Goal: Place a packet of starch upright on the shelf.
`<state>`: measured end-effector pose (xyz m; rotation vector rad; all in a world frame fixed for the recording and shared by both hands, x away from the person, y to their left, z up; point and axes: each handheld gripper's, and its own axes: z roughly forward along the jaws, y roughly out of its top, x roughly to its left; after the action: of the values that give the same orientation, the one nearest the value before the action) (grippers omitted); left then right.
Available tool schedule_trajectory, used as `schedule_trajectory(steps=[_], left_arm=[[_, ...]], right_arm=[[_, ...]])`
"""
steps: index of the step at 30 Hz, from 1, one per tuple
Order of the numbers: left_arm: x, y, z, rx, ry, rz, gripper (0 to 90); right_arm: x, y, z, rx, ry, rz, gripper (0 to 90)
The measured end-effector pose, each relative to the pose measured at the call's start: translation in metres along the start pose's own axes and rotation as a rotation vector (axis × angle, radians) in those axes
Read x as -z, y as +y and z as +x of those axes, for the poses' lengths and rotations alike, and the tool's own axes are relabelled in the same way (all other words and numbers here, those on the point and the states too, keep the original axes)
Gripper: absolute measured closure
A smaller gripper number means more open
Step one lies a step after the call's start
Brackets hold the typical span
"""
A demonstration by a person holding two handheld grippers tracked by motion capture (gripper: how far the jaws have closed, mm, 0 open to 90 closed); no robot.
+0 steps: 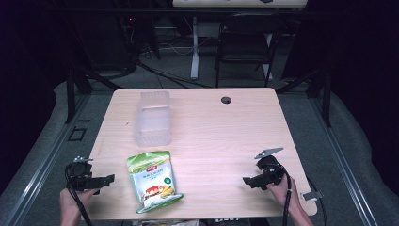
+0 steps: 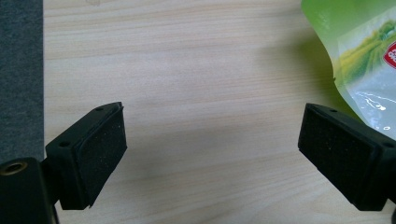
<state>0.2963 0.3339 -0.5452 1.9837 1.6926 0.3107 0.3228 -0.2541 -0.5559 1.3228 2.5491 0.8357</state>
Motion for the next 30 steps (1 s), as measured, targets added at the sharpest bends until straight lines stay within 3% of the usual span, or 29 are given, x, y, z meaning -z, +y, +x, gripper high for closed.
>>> schedule_trajectory(steps=[7, 20, 30], left_arm=[[-0.001, 0.0, -0.005, -0.022, -0.012, 0.01, 8.8], [0.0, 0.001, -0.01, -0.027, -0.04, 0.005, 8.5], [-0.001, 0.002, -0.012, -0.04, -0.051, 0.01, 8.2]], right_arm=[[-0.002, 0.001, 0.001, 0.003, 0.009, 0.004, 8.2], [-0.005, 0.002, 0.003, 0.008, 0.028, 0.009, 8.3], [-0.005, 0.002, 0.004, 0.017, 0.02, 0.019, 8.3]])
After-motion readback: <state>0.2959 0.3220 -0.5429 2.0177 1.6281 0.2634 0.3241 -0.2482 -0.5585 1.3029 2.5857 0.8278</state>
